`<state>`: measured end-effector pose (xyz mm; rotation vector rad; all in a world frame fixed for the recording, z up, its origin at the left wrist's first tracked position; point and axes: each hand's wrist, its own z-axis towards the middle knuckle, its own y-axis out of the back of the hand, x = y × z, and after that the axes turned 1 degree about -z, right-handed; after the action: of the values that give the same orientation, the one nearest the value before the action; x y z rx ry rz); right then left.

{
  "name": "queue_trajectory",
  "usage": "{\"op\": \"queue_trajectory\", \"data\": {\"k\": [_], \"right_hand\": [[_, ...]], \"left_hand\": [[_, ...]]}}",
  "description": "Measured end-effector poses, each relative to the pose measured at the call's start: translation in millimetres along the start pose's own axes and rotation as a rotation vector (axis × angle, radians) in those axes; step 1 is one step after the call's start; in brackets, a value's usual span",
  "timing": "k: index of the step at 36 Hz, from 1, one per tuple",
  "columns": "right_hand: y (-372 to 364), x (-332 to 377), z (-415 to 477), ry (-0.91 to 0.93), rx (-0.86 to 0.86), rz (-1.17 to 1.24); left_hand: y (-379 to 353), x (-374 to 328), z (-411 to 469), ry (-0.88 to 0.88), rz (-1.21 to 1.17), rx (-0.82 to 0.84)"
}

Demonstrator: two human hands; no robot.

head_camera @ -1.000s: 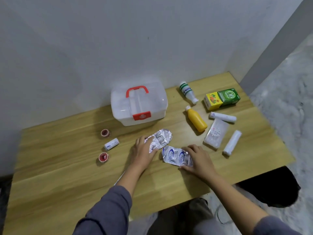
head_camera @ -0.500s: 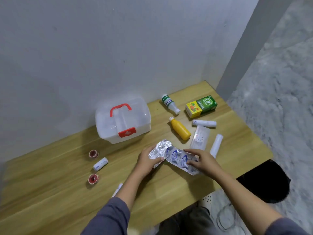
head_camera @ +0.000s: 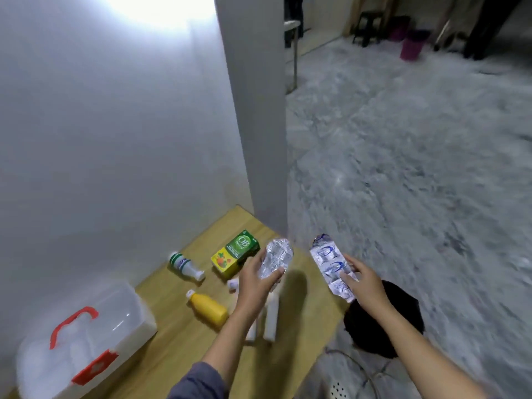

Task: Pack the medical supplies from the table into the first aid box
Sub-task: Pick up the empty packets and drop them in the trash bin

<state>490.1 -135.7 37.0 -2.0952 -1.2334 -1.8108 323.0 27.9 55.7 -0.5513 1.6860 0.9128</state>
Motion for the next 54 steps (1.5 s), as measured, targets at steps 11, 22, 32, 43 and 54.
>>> {"op": "queue_trajectory", "data": {"k": [11,22,32,43,54], "right_hand": [[128,-96,44,-0.291,-0.273,0.171],[162,-222,85,-0.575,-0.317,0.208],[122,-324,124,-0.759,-0.383,0.353],[91,-359,142,-0.85,-0.45,0.45],[92,-362,144,-0.873,-0.318,0.466]], "left_hand": [[-200,-38,65,0.039,0.08,0.39],[-357,33,104,0.132,0.297,0.649],[-424,125,114,0.276,0.421,0.712],[-446,170,122,0.212,0.485,0.768],[-447,177,116,0.246,0.569,0.949]]}}
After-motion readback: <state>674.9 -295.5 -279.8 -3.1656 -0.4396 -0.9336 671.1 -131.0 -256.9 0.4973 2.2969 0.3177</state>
